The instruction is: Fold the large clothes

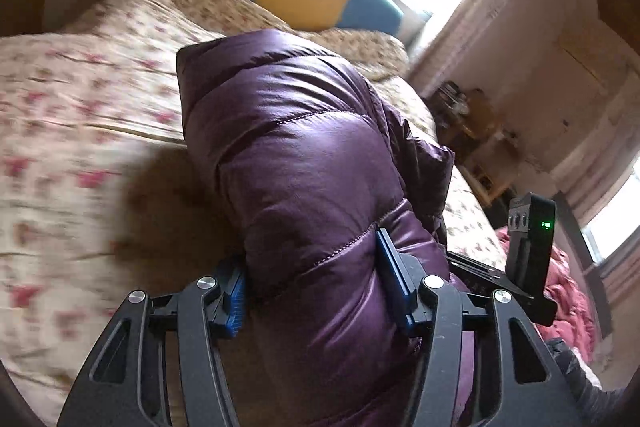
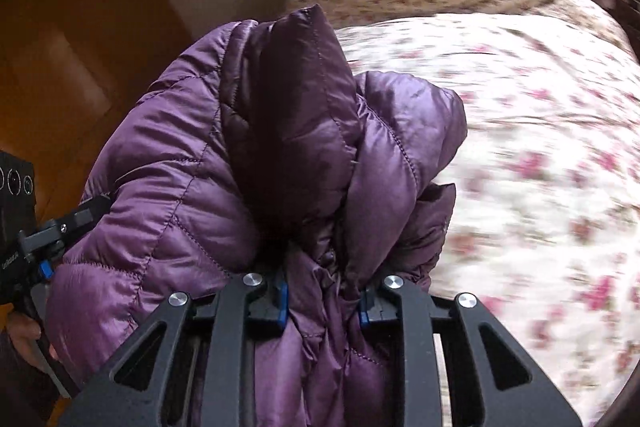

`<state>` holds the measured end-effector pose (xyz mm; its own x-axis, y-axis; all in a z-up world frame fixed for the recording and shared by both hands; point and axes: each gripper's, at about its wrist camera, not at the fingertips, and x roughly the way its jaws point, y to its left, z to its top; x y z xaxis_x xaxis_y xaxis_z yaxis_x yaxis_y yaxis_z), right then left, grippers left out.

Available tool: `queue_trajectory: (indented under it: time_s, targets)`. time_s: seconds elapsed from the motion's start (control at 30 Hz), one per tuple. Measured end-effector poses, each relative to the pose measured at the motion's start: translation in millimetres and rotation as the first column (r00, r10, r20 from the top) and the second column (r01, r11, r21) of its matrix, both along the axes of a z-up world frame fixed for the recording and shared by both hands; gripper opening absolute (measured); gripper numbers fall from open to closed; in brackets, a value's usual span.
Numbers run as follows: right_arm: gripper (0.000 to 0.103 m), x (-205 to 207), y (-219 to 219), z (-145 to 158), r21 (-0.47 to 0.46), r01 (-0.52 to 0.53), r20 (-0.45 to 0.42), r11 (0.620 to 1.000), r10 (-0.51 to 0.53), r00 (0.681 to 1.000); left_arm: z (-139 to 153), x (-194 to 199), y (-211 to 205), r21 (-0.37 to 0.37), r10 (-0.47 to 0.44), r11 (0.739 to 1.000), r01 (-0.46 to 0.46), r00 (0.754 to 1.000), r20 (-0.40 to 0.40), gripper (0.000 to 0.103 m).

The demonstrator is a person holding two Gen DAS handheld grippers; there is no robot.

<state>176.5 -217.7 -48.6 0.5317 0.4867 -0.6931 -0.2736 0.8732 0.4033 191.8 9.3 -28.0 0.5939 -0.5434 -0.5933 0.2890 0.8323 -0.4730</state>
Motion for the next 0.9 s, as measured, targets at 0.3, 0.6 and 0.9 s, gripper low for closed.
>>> queue_trajectory:
  time_s: [0.3, 0.6, 0.9]
  targets:
    - [0.022, 17.3, 112.4, -7.6, -0.022, -0.129, 0.014, 0.991, 0.129, 0.992, 9.4, -28.6, 102.1, 0.064, 0.179, 0.982, -0.179, 0.984, 0.007, 0.056]
    - [0.036, 34.9, 122.5, -40.0, -0.090, -0.127, 0.006, 0.988, 0.128, 0.992, -23.8, -42.1, 119.9, 0.174, 0.260, 0.952, -0.252, 0.965, -0.029, 0.070]
    - [0.041, 26.7, 114.5, -44.2, -0.107, -0.077, 0.017, 0.991, 0.079, 0.997, -51.1, -42.0, 115.6, 0.224, 0.308, 0.927, -0.301, 0.951, 0.004, 0.070]
